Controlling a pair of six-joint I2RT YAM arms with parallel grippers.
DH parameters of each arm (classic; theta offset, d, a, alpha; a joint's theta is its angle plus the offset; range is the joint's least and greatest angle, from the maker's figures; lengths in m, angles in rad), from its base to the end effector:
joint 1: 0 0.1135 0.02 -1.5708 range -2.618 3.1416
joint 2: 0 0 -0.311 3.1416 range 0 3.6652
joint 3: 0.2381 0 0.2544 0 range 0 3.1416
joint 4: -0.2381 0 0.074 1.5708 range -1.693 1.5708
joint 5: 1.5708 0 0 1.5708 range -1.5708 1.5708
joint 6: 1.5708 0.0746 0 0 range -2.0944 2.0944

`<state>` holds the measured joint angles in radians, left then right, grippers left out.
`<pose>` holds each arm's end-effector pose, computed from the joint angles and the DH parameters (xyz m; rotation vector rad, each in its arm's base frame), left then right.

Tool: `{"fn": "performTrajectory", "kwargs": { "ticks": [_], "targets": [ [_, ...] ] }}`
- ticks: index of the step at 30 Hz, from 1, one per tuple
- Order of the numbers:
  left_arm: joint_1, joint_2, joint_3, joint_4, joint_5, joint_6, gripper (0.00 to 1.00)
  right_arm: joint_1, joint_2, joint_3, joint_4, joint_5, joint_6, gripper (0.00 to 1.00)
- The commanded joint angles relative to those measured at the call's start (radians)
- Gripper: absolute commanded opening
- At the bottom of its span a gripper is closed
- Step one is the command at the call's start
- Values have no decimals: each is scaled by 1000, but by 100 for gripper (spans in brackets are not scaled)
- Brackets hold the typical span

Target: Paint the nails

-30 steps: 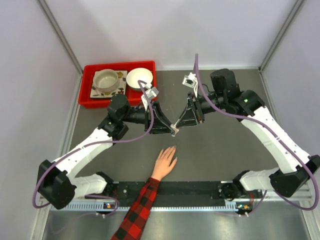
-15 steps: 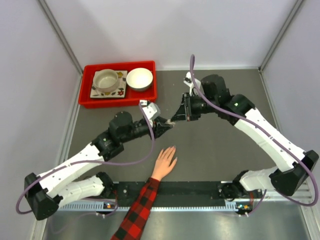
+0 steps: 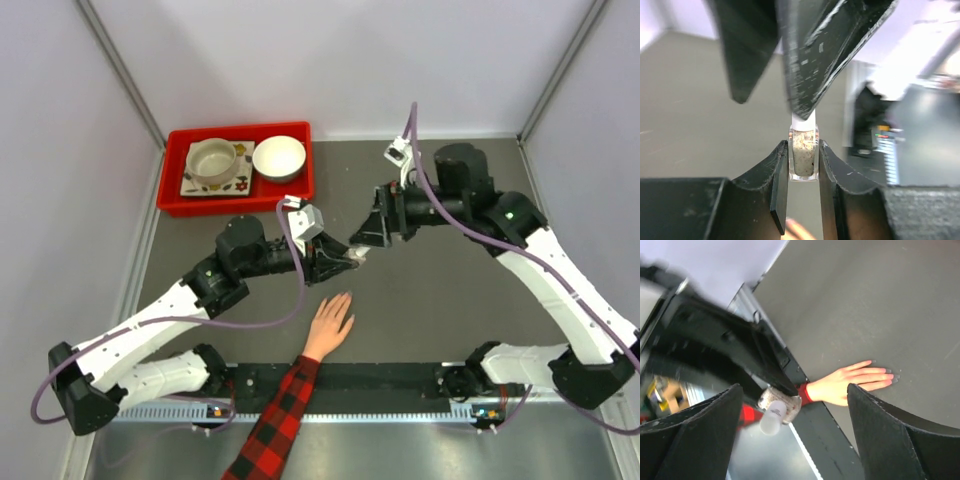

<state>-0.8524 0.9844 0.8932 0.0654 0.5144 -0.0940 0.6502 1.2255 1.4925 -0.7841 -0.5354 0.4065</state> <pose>0.1293 -0.2037 0.4062 1.0111 1.3863 -1.1274 0.1819 0.1861 0.4609 -0.6183 2.1497 1.1710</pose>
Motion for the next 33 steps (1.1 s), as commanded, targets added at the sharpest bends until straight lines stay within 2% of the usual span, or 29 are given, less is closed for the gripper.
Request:
{"fn": "performTrajectory", "kwargs": {
  "ticks": [1, 2, 7, 8, 9, 10, 12, 22, 25, 28, 29, 33],
  "targets": [
    [12, 26, 88, 40, 269, -142, 0, -17, -86, 40, -56, -235, -227, 83],
    [15, 31, 95, 42, 321, -170, 0, -17, -93, 41, -55, -250, -238, 83],
    [47, 37, 67, 158, 404, -292, 0, -15, -80, 48, -58, -382, -271, 84],
    [58, 40, 64, 190, 414, -312, 0, -15, -67, 57, -64, -417, -278, 81],
    [82, 42, 61, 207, 430, -331, 0, -15, -66, 58, -66, -423, -281, 72],
    [94, 46, 52, 221, 435, -364, 0, -15, -63, 61, -66, -429, -281, 66],
    [124, 49, 44, 266, 452, -395, 0, -17, -63, 63, -66, -439, -285, 62],
    [135, 77, 26, 324, 503, -469, 0, -15, -34, 97, -84, -376, -325, 61],
    [135, 76, 21, 323, 510, -470, 0, -15, -8, 115, -101, -365, -336, 52],
    [136, 76, 23, 310, 515, -464, 0, -17, 11, 127, -109, -367, -345, 50],
    [138, 76, 23, 309, 515, -464, 0, -17, 14, 129, -107, -371, -342, 45],
    [148, 82, 32, 300, 515, -460, 0, -14, 3, 109, -103, -374, -344, 42]
  ]
}}
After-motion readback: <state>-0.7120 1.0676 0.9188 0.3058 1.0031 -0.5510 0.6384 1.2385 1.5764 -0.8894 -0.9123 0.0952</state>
